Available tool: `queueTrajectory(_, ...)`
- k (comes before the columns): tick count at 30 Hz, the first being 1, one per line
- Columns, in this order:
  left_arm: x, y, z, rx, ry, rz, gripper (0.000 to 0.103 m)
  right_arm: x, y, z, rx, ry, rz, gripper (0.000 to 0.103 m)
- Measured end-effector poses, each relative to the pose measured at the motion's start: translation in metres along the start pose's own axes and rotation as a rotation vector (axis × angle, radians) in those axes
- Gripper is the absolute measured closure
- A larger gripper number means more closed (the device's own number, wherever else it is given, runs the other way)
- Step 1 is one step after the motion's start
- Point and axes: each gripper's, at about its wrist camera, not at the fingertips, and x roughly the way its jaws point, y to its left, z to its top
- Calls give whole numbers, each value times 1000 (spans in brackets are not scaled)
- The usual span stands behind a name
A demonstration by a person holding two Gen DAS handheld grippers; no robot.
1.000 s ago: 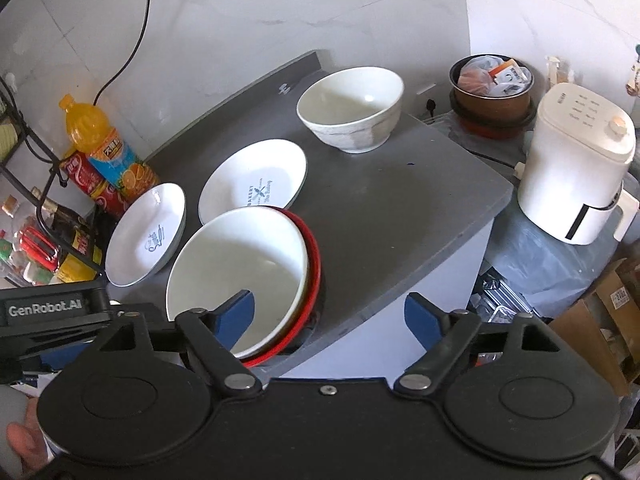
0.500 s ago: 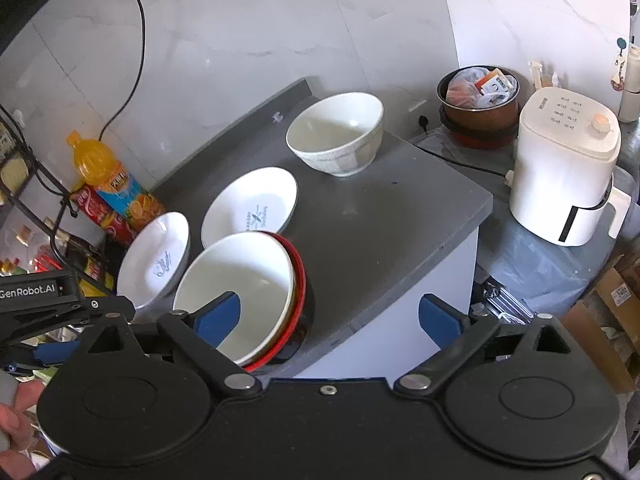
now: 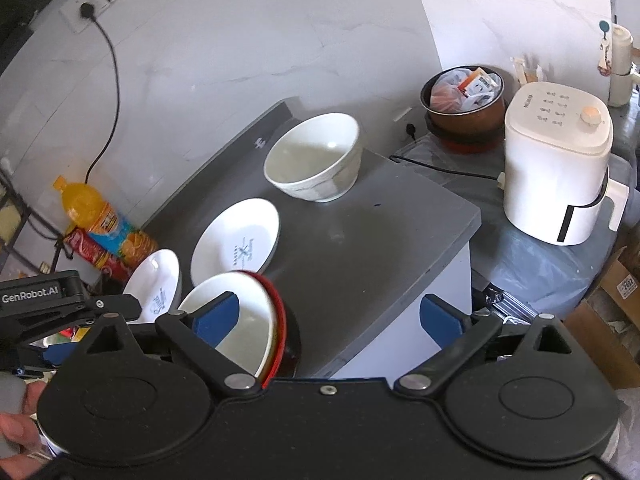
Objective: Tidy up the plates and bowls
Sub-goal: 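Move both grippers to the rim of the smaller cream bowl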
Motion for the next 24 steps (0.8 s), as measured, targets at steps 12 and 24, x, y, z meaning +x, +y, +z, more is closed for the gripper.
queueTrajectory(12, 49, -45, 43, 67, 8, -54, 19, 46, -23, 40, 122, -22, 22, 6)
queueTrajectory(24, 120, -74, 107, 73, 23, -53, 22, 107, -28, 88, 169, -14, 16, 8)
